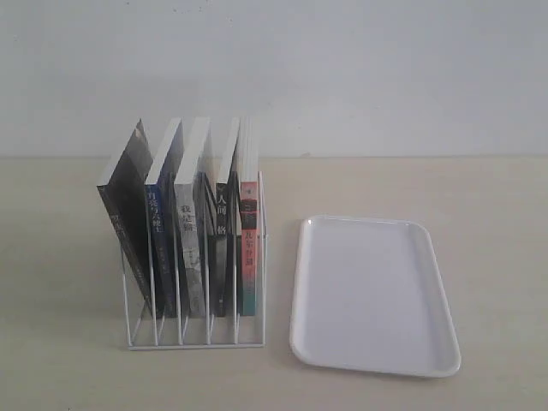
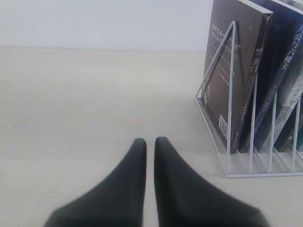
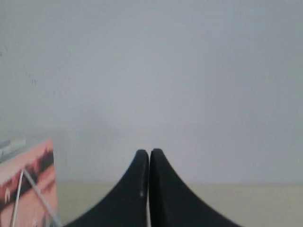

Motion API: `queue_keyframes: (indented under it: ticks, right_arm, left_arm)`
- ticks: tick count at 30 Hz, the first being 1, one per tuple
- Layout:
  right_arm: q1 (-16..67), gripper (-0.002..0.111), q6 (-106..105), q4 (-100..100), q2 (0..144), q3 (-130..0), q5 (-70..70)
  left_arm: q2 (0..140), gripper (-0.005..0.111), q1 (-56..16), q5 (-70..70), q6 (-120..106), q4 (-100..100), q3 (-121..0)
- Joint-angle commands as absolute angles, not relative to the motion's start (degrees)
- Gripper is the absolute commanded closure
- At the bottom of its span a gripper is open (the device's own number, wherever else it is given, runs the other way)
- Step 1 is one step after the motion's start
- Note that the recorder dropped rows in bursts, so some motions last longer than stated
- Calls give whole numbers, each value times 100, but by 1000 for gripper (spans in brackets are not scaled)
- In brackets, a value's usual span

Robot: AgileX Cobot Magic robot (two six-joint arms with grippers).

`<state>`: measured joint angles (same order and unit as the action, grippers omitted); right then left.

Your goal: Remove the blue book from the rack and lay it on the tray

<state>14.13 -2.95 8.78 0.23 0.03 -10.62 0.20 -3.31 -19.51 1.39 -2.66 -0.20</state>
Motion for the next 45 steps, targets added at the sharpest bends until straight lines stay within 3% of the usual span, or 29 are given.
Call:
queue_keyframes:
  ticks: [1, 5, 9, 15, 21, 24, 33, 37, 40, 45]
  right_arm:
    - [1381, 108, -308, 845, 0, 0, -3463]
    - [1381, 108, 462, 857, 0, 0, -5192]
    - [1381, 108, 298, 865, 0, -808, -4668]
    - [1381, 108, 86, 865, 1203, -2763, -2160]
    - [1381, 108, -108, 849, 3208, -4795, 2263]
    - [1381, 108, -108, 849, 4073, -5273, 3659]
    - [1381, 108, -180, 1015, 5217, -5359, 3957]
    - [1466, 103, -689, 1592, 5578, -5276, 5042]
    - [2088, 90, -530, 1615, 5812, -4886, 4816]
    - [3554, 90, 149, 1561, 6466, -5039, 4298]
  left_arm:
    - [0, 101, -308, -1949, 188, -253, 0]
    - [0, 101, -308, -1949, 188, -253, 0]
    - [0, 101, -308, -1949, 188, -253, 0]
    - [0, 101, -308, -1949, 188, -253, 0]
    - [0, 101, -308, -1949, 188, -253, 0]
    - [0, 101, -308, -1949, 188, -253, 0]
    - [0, 101, -308, -1949, 188, -229, 0]
    - [0, 101, -308, -1949, 188, -229, 0]
    - [0, 101, -308, -1949, 188, -229, 0]
    - [0, 101, -308, -1949, 188, -229, 0]
